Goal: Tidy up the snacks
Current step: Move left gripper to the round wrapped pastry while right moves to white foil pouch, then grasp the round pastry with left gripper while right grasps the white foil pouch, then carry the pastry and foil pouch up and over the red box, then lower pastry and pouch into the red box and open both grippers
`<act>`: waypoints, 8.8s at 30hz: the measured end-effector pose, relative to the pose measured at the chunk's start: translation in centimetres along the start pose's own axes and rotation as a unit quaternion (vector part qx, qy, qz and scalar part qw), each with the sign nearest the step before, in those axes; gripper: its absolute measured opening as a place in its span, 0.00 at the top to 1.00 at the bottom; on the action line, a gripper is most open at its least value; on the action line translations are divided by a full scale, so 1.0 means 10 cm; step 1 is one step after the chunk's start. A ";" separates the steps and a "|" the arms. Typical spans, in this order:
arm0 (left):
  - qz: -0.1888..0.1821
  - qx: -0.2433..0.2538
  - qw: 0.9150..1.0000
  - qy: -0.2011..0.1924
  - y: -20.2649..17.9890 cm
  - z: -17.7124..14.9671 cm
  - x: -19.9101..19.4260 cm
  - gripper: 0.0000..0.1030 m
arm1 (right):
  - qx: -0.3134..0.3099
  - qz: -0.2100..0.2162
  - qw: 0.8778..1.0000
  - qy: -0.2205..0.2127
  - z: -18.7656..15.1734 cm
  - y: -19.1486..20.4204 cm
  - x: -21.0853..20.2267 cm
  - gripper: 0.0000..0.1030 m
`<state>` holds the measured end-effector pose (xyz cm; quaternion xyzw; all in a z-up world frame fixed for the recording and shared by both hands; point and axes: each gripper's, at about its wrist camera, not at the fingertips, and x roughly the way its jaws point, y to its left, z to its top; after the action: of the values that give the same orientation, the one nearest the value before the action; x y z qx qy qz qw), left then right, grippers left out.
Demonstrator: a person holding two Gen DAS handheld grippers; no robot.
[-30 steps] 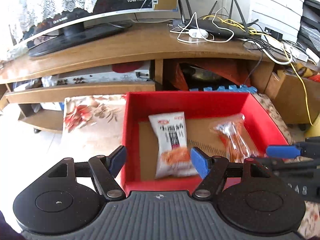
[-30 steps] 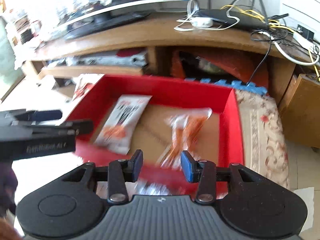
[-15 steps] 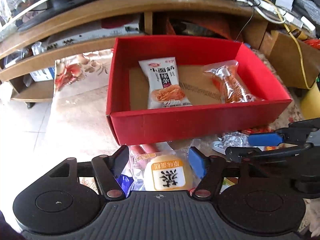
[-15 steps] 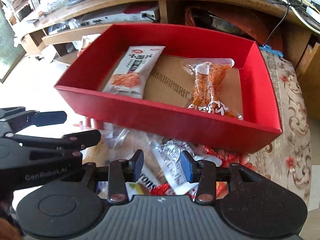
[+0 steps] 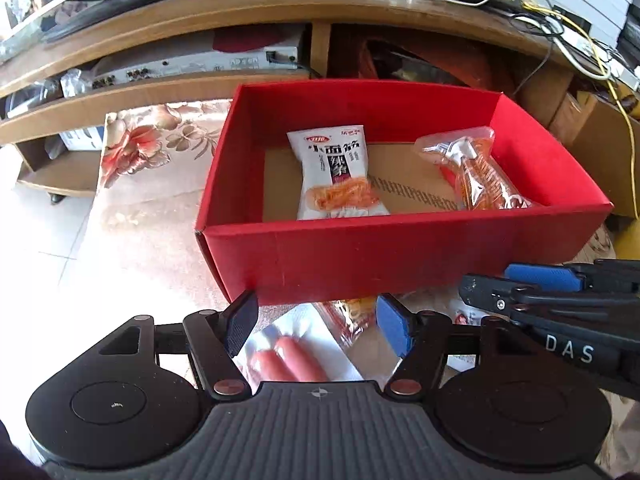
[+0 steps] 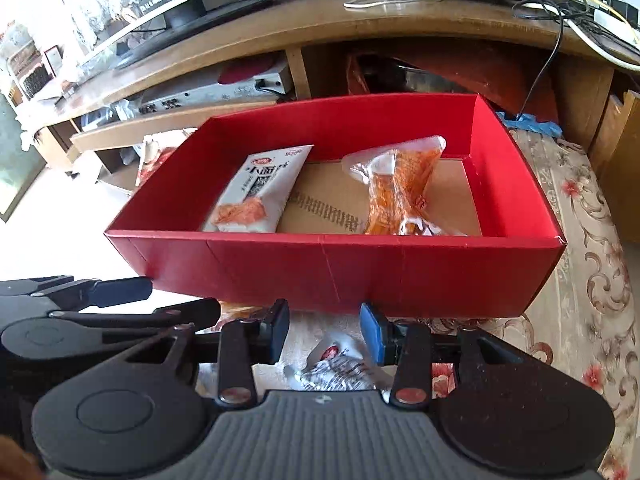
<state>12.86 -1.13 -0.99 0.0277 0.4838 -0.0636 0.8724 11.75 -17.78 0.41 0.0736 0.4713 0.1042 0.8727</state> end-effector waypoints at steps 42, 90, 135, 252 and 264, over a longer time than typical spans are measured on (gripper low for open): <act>-0.049 0.112 0.991 0.055 -0.32 -0.26 0.04 0.49 | -0.059 0.005 0.995 0.075 -0.21 -0.27 -0.22 0.63; -0.010 0.189 0.980 0.065 -0.73 -0.28 0.14 0.04 | -0.112 0.012 0.988 0.111 -0.44 -0.29 -0.04 0.56; -0.054 0.115 0.990 0.065 -0.53 -0.12 0.00 0.38 | -0.066 -0.027 0.996 0.056 -0.27 -0.43 -0.26 0.53; 0.031 0.054 0.998 0.020 -0.33 0.62 0.33 0.35 | -0.003 -0.059 0.998 0.001 0.58 -0.28 0.64 0.52; 0.057 0.081 0.995 0.003 -0.41 0.58 0.19 0.24 | -0.023 -0.081 0.996 -0.007 0.53 -0.16 0.49 0.47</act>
<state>18.17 -5.96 0.52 0.1262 0.4772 -0.0529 0.8681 19.01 -18.24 -0.99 0.0154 0.4673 0.0434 0.8829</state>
